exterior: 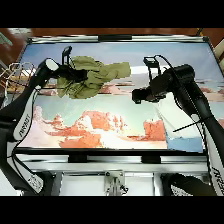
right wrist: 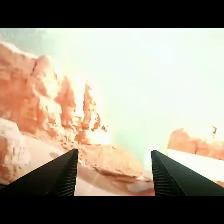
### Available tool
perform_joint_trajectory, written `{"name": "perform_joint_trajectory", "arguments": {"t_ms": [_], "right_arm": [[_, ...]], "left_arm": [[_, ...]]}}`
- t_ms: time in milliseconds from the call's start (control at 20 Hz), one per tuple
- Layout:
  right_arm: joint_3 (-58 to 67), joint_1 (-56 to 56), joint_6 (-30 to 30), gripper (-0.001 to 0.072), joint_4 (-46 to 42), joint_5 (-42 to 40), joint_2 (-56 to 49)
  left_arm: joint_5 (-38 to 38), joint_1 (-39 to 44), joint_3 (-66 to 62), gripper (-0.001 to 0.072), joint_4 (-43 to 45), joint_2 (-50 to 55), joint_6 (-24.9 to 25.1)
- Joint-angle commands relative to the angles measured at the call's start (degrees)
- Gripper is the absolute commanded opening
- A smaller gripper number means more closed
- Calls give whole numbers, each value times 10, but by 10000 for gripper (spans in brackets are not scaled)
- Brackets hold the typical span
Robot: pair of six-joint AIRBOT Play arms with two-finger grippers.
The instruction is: Fold the shirts.
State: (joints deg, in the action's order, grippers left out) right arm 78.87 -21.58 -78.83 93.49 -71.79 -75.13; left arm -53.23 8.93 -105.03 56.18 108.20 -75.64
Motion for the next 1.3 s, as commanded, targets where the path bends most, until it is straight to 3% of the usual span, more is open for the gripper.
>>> {"name": "perform_joint_trajectory", "arguments": {"t_ms": [0,250,400,600,700,1000,1250], "right_arm": [[0,0,0,577,-61,0,12],[0,0,2,577,-127,1,107],[0,0,15,577,-102,1,162],[-1,0,15,577,26,1,160],[-1,0,0,577,82,3,129],[-1,-6,-60,577,301,31,-50],[-1,-101,-72,577,315,59,-158]], "left_arm": [[-15,10,-9,35,-7,-117,51],[-69,34,-8,35,-7,-344,50],[-158,35,-8,35,31,-435,6],[-326,35,-4,35,223,-507,-62],[-368,35,18,35,320,-542,-88],[-348,35,212,35,345,-655,-127],[-316,35,335,35,345,-706,-127]]}}
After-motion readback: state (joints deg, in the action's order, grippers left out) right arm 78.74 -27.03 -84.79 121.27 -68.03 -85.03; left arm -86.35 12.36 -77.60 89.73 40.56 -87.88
